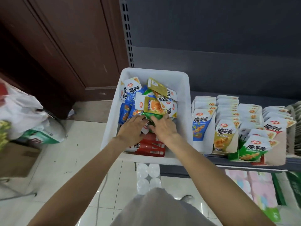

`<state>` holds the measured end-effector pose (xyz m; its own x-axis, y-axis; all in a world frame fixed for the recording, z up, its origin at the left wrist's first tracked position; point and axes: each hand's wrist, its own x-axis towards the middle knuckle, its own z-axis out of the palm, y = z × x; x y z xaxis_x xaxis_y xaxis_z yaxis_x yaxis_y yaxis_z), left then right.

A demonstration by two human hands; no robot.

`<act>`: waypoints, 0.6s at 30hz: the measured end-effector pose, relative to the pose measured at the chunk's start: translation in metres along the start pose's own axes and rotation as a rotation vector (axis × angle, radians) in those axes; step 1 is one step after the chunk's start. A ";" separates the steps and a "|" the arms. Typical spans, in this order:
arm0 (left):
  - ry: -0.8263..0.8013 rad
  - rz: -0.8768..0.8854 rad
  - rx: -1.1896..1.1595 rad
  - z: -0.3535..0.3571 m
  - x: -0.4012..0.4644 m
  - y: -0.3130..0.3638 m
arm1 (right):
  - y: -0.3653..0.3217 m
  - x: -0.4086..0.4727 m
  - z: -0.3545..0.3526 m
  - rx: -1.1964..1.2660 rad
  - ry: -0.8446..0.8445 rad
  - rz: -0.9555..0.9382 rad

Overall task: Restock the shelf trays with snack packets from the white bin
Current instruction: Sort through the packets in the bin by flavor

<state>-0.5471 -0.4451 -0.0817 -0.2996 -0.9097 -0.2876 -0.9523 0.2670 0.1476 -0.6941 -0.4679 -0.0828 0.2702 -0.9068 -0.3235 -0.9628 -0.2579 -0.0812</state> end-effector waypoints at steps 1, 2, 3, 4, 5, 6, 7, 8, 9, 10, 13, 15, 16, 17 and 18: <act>0.011 0.001 0.008 0.001 0.000 0.000 | 0.000 0.002 0.003 0.012 -0.006 0.032; 0.021 0.004 0.009 0.002 0.001 0.000 | 0.000 0.002 0.006 0.019 -0.008 0.063; 0.032 0.008 0.009 0.003 0.001 0.000 | -0.001 0.003 0.007 0.029 -0.001 0.090; 0.045 0.012 0.010 0.003 0.001 -0.001 | -0.001 0.004 0.008 0.050 0.012 0.113; 0.057 0.016 0.016 0.004 0.002 -0.001 | -0.001 0.005 0.008 0.083 0.024 0.134; 0.066 0.020 0.021 0.004 0.002 -0.002 | -0.002 0.005 0.006 0.125 0.030 0.158; 0.074 0.022 0.027 0.004 0.003 -0.002 | -0.002 0.005 0.005 0.173 0.030 0.185; 0.079 0.024 0.037 0.004 0.004 -0.002 | -0.003 0.005 0.004 0.225 0.029 0.218; 0.084 0.025 0.051 0.005 0.004 -0.002 | -0.005 0.005 0.003 0.272 0.032 0.259; 0.089 0.025 0.065 0.005 0.004 -0.002 | -0.008 0.006 0.004 0.305 0.043 0.299; 0.097 0.021 0.098 0.006 0.002 -0.001 | -0.014 0.010 0.004 0.373 0.058 0.369; 0.097 0.023 0.120 0.005 0.002 0.000 | -0.013 0.010 -0.001 0.353 0.014 0.389; 0.096 0.024 0.131 0.005 0.003 0.000 | -0.012 0.009 -0.004 0.292 -0.003 0.391; 0.097 0.022 0.139 0.005 0.003 0.000 | -0.011 0.006 -0.006 0.213 -0.010 0.384; 0.103 0.017 0.141 0.005 0.004 0.001 | -0.011 0.002 -0.007 0.138 -0.005 0.367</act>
<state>-0.5490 -0.4466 -0.0877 -0.3156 -0.9304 -0.1864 -0.9478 0.3184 0.0156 -0.6833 -0.4695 -0.0755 -0.0923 -0.9287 -0.3591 -0.9877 0.1312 -0.0854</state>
